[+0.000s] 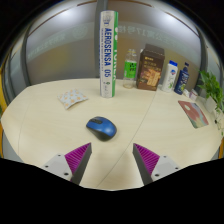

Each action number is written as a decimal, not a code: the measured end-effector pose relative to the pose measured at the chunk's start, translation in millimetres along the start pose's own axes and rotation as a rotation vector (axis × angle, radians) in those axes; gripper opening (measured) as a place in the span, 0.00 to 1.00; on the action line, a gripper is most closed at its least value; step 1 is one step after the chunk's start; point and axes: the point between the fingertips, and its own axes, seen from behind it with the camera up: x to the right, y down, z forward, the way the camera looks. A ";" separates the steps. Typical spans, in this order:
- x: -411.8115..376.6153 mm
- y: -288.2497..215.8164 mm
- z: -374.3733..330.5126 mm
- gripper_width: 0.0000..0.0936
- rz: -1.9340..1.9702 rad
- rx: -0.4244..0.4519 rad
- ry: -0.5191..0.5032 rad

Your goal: Arrange mouse

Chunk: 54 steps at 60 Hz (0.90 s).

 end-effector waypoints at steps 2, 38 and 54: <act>-5.8 -3.7 10.9 0.91 -0.015 -0.003 0.003; -13.7 -63.7 101.7 0.54 -0.029 0.002 -0.038; -21.1 -86.0 83.7 0.39 -0.092 0.036 -0.101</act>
